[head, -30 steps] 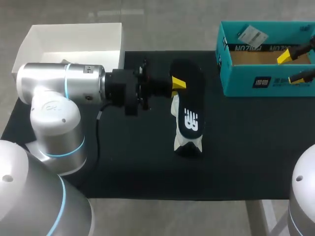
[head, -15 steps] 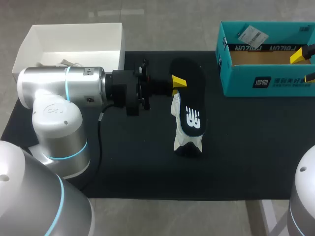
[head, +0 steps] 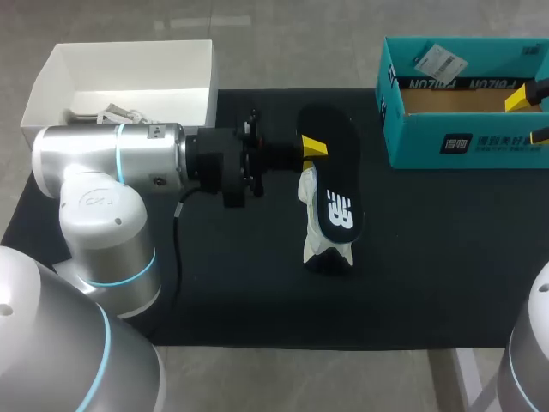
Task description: Take the shoe out of the shoebox, open the shoe tongue, remove and reinsert the insole, then place the shoe into the shoebox
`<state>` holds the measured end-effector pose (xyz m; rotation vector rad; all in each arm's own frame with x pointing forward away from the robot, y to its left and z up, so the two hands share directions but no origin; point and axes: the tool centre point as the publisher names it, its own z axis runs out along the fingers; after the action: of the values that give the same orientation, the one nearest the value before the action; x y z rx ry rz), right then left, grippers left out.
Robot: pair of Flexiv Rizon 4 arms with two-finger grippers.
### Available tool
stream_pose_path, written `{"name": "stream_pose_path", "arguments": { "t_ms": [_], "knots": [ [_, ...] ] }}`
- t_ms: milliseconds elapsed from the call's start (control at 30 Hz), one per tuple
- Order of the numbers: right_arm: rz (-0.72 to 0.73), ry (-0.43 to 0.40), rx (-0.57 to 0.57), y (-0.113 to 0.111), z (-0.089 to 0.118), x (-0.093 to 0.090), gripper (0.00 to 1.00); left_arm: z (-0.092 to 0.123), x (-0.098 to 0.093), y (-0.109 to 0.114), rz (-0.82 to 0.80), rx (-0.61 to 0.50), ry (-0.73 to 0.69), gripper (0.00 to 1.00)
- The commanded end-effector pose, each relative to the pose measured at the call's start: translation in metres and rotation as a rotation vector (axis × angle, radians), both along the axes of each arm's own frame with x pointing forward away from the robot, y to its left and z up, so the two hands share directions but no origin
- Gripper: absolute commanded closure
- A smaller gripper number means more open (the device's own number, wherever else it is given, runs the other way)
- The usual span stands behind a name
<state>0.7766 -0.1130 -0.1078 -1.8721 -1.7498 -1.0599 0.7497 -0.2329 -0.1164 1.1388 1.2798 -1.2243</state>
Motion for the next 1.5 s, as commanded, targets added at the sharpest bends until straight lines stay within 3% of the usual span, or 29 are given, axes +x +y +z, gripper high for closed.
{"name": "stream_pose_path", "arguments": {
  "t_ms": [33,233,433,667,733,1133,1200,1333,1500],
  "knots": [
    [-0.003,0.0,-0.004,0.0,0.0,-0.002,0.0,-0.002,-0.001,-0.002,-0.013,0.011,0.027,1.0],
    [-0.003,0.0,-0.004,0.0,0.0,-0.002,0.0,-0.031,-0.003,-0.004,-0.014,0.176,0.085,1.0],
    [-0.003,0.0,-0.004,0.0,0.0,-0.002,0.0,-0.045,-0.02,0.002,-0.182,0.226,0.289,1.0],
    [-0.003,0.0,-0.004,0.0,0.0,-0.002,0.0,-0.069,-0.029,0.01,-0.18,0.268,0.475,1.0],
    [-0.003,0.0,-0.004,0.0,0.0,-0.002,0.0,-0.081,-0.033,0.011,-0.18,0.327,0.47,1.0],
    [-0.003,0.0,-0.004,0.0,0.0,-0.002,0.0,-0.081,-0.033,0.011,-0.18,0.327,0.47,1.0],
    [-0.003,0.0,-0.004,0.0,0.0,-0.002,0.0,-0.094,-0.03,0.005,-0.179,0.331,0.423,1.0],
    [-0.003,0.0,-0.004,0.0,0.0,-0.002,0.0,-0.116,-0.026,-0.01,-0.246,0.339,0.481,1.0],
    [-0.003,0.0,-0.004,0.0,0.0,-0.002,0.0,-0.127,-0.018,-0.028,-0.252,0.31,0.556,1.0]
  ]
}}
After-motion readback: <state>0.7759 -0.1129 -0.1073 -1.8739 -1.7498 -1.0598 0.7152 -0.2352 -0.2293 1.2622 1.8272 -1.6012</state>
